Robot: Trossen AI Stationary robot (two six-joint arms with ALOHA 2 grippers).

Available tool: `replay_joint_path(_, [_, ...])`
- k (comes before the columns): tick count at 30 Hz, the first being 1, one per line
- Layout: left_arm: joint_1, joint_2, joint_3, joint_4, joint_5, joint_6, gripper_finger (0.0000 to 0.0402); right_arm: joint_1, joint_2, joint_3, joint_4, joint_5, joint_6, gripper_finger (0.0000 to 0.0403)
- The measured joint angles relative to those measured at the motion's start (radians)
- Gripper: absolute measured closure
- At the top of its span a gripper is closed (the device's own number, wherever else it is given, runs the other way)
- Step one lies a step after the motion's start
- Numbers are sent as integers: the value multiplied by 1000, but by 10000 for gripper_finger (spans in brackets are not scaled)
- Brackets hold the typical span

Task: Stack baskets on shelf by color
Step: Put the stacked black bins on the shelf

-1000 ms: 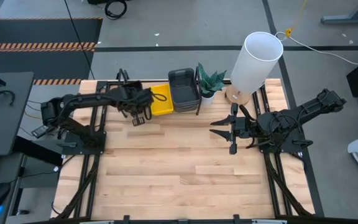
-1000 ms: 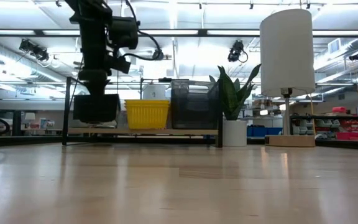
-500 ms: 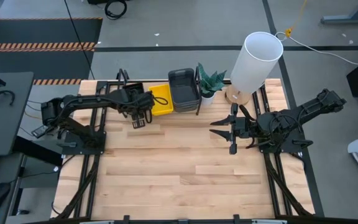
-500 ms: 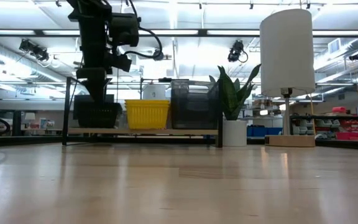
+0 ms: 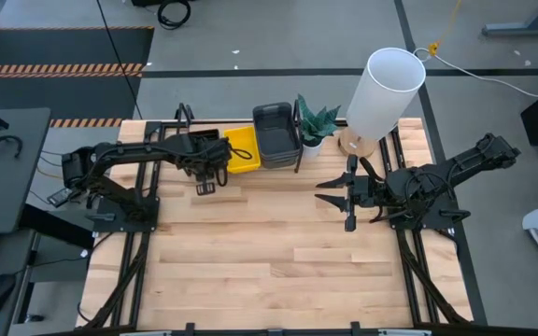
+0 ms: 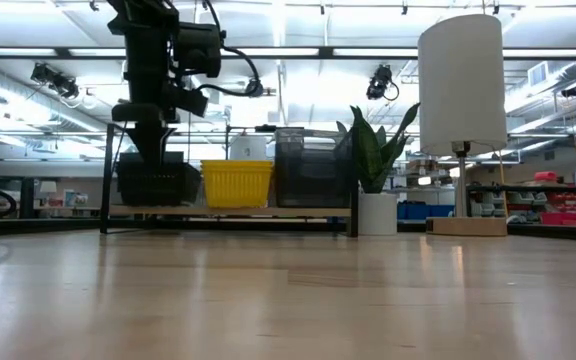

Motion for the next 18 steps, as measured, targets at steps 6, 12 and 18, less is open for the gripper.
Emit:
replay_joint_path(6, [0,0,0,-4,-21,-12,313,0,0,0,0,0,0,295])
replay_joint_path(12, [-9,0,0,-36,-104,-21,253,0,0,0,0,0,0,295])
replay_joint_path(18, [-62,0,0,-58,-171,-21,215,0,0,0,0,0,0,295])
